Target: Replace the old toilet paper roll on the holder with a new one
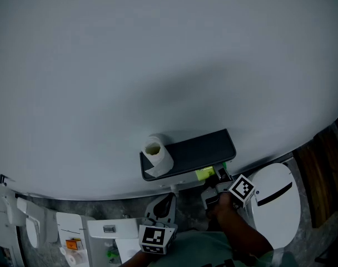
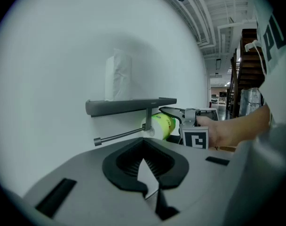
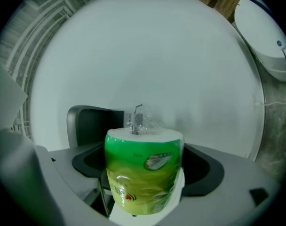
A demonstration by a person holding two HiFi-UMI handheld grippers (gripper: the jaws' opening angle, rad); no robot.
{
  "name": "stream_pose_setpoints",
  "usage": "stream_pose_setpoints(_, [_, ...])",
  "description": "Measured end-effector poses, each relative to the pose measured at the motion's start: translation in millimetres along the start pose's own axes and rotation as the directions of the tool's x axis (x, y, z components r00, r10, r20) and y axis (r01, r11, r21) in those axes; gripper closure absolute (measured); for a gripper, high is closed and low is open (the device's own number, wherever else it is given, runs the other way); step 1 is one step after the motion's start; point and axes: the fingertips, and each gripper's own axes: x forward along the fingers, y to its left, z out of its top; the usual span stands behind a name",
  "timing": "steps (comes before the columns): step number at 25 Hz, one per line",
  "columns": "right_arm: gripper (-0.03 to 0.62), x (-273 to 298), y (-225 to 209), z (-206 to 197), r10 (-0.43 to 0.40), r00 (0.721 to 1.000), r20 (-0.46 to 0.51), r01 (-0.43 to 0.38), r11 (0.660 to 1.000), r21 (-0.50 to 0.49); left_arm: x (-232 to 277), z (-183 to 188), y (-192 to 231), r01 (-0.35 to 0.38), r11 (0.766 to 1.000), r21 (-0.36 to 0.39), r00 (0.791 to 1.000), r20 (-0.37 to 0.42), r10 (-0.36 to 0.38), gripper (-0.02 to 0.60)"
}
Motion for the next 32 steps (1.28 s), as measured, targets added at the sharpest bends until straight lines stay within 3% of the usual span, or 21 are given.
stream_pose_setpoints(7, [0.129,-14,3,-7,0.019,1.000,-0.014,-0.019,1.000,0.000,-2,4,-5,0.021,1.000,0.005,1.000,0.017,-0.021,0.577])
stream_pose_setpoints(15, [0.129,-58,2,-12,-0.017,0.999,-0.033,0.015,0.998,-0.059,-10,3,-8,0.041,0.999,-0.013,0.998,0.049,-0.040,0.577])
stream_pose_setpoints(18, [0.131,-75,7,-14,-0.034,0.998,-0.049,0.027,0.991,-0.132,-13,3,-11,0.052,0.998,-0.018,0.997,0.059,-0.051,0.577])
stream_pose_setpoints(21, [0.131,-87,31,-25,-0.030,0.995,-0.091,0.004,0.962,-0.274,-19,4,-16,0.067,0.998,-0.020,0.995,0.076,-0.065,0.577])
stream_pose_setpoints(23, [0.134,-97,43,-34,-0.056,0.991,-0.125,0.000,0.914,-0.407,-25,4,-19,0.077,0.997,-0.025,0.993,0.088,-0.075,0.577])
stream_pose_setpoints(25, [0.167,-108,51,-42,-0.092,0.986,-0.140,-0.001,0.833,-0.553,-33,0,-20,0.081,0.996,-0.034,0.992,0.096,-0.078,0.577])
stream_pose_setpoints(26, [0.211,-113,56,-45,-0.106,0.985,-0.139,-0.001,0.791,-0.612,-37,-3,-20,0.080,0.996,-0.039,0.992,0.097,-0.076,0.577])
stream_pose_setpoints(30, [0.487,-132,69,-58,-0.148,0.983,-0.106,0.011,0.629,-0.777,-49,-16,-19,0.081,0.995,-0.052,0.993,0.094,-0.076,0.577])
stream_pose_setpoints(32, [0.555,-141,72,-64,-0.165,0.982,-0.091,0.018,0.563,-0.826,-56,-17,-20,0.087,0.995,-0.056,0.991,0.107,-0.081,0.577])
